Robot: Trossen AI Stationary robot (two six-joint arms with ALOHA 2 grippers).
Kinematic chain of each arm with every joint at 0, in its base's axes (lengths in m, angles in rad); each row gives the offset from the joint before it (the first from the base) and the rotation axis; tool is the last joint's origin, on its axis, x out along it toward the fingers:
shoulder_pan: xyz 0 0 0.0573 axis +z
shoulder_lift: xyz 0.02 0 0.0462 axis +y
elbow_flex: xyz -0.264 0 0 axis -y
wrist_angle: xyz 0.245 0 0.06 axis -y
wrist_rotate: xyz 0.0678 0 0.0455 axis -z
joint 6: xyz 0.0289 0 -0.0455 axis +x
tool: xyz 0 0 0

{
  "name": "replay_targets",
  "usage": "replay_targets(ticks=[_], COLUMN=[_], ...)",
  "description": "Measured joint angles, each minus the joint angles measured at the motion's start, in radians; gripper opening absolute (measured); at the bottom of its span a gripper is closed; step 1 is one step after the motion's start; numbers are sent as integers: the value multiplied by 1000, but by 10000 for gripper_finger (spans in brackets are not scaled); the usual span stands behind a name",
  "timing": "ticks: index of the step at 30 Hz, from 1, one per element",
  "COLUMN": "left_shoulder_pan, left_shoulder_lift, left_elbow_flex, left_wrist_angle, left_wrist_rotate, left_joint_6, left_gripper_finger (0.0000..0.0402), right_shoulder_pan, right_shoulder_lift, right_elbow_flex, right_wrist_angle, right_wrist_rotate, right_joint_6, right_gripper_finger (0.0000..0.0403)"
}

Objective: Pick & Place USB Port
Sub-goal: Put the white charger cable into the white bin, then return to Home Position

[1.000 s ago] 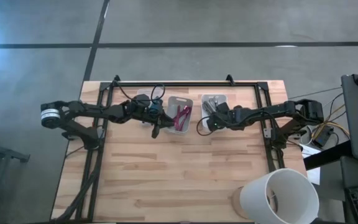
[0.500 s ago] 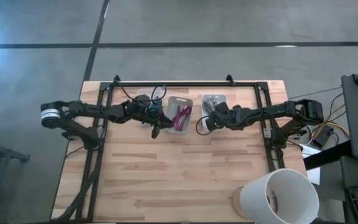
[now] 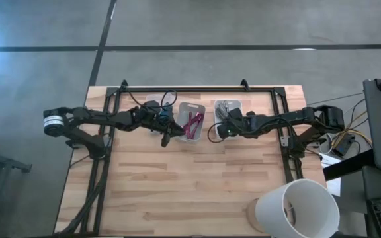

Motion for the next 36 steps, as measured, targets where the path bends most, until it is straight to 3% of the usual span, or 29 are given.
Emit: replay_targets(ticks=[10,19,25,31,36], left_shoulder_pan=[0,0,0,0,-1], left_shoulder_lift=[0,0,0,0,0], left_elbow_flex=[0,0,0,0,0], left_wrist_angle=[1,1,1,1,1], left_wrist_rotate=[0,0,0,0,0], left_joint_6=[0,0,0,0,0], left_gripper_finger=[90,90,90,90,90], right_shoulder_pan=[-5,-8,-6,-5,16], right_shoulder_lift=[-1,-2,-2,-72,-207], right_elbow_flex=[-2,-11,-12,42,99], right_wrist_angle=[-1,-13,-15,-13,-11], right_wrist_rotate=[12,28,14,-110,-110], right_joint_6=[23,22,16,-150,-375], right_gripper_finger=[18,91,106,94,80])
